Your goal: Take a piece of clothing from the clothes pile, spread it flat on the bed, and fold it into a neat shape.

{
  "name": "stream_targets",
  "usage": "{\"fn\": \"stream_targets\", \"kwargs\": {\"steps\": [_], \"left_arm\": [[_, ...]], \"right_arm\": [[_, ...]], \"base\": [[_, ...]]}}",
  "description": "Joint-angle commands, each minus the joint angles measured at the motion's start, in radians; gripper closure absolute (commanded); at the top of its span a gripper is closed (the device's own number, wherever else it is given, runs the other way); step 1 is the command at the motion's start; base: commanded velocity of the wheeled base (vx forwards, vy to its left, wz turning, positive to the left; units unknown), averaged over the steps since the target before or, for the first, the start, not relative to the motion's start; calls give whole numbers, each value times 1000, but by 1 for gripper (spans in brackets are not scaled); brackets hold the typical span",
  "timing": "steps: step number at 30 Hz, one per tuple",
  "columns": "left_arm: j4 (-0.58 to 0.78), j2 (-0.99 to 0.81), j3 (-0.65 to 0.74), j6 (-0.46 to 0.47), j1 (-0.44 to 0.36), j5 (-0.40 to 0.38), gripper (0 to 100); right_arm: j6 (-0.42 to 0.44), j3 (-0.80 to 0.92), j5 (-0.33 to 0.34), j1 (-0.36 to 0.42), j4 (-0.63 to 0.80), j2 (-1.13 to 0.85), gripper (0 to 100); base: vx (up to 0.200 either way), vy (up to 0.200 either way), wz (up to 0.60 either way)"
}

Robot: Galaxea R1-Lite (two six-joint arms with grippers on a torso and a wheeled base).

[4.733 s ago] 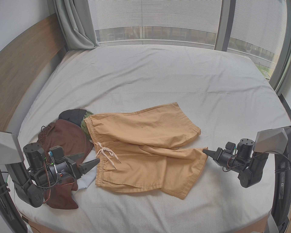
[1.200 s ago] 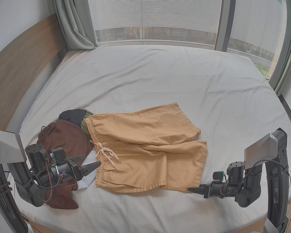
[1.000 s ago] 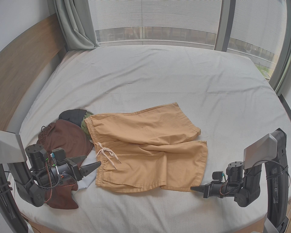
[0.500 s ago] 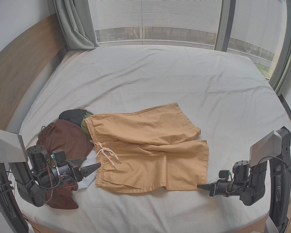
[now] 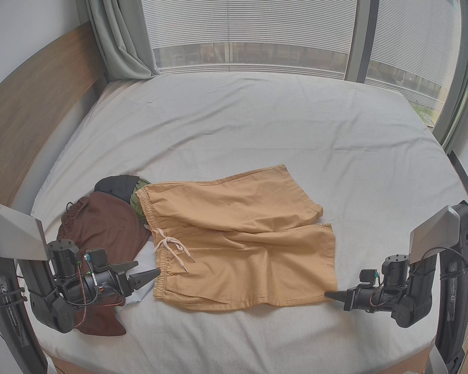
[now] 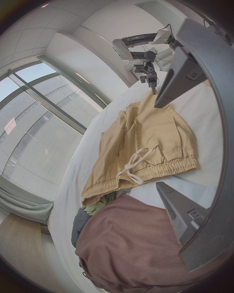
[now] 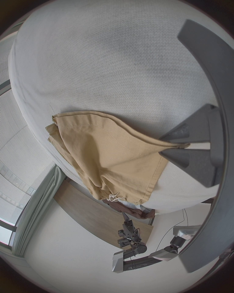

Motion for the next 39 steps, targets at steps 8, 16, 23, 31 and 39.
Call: {"fn": "stream_targets", "kwargs": {"steps": [8,16,23,31,39], "left_arm": [[0,123,27,0,24,-38,0],[0,186,13,0,12,-38,0],[0,241,-10,-13,-2,-32,0],[0,281,-53,-66,-40,-23,0],[-1,305,-76,-102,-54,14,0]], "right_arm": [[0,-3,0,1,-2,-6,100],[1,-3,0,5,-2,-2,100],[1,-6,0,4,-2,1,100],[1,-11,0,5,-2,5,100],[1,-9,0,7,-2,7,100]], "base": [[0,0,0],[0,0,0],[0,0,0],[0,0,0],[0,0,0]]}}
